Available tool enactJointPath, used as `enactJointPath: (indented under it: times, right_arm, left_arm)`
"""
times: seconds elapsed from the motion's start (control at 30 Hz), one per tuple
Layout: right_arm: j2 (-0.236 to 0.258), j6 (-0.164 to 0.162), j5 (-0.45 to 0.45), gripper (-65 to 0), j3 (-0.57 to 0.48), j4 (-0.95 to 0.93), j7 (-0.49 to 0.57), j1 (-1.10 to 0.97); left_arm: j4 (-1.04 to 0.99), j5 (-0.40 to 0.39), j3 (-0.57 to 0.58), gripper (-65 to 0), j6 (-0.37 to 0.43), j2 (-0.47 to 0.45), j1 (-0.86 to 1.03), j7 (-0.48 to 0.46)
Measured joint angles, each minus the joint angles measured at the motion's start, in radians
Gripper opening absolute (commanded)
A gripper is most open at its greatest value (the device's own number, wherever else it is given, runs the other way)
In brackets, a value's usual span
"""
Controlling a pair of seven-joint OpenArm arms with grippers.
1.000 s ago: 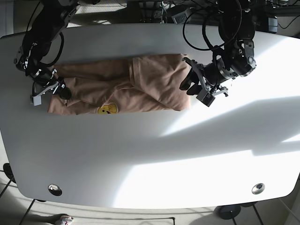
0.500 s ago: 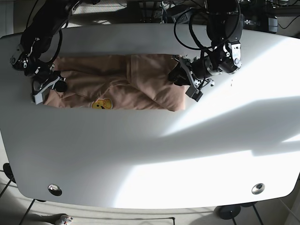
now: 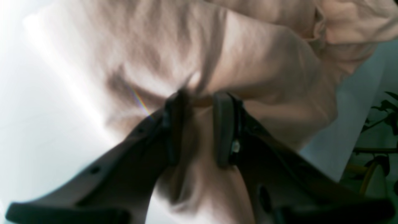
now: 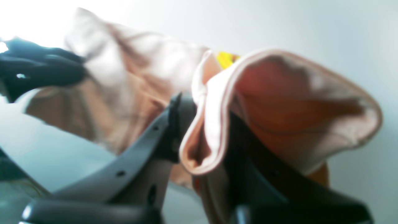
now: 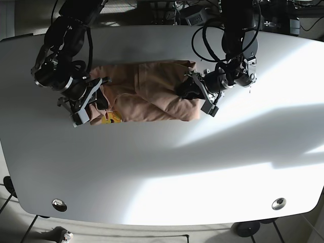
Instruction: Fold the T-shirt properly
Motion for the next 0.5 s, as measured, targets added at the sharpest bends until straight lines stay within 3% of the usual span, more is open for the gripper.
enactJointPath:
  times: [0.13,0.4,0.5]
  right_arm:
    - [-0.077,0.0,0.012,-62.9,-0.123,0.016,-0.02,-0.002]
    - [-0.132,0.0,0.0,-62.9,-0.321,0.016,-0.019,-0.011]
    - [-0.131,0.0,0.104,-62.9,-0.359,0.015,0.016,-0.017]
  left_arm:
    - [-0.002,0.0,0.0,-49.9,0.0,0.005,-0.002,0.0]
    - [-0.003,0.0,0.0,-49.9,0.0,0.005,-0.002,0.0]
    - [-0.003,0.0,0.0,-49.9,0.0,0.005,-0.002,-0.001]
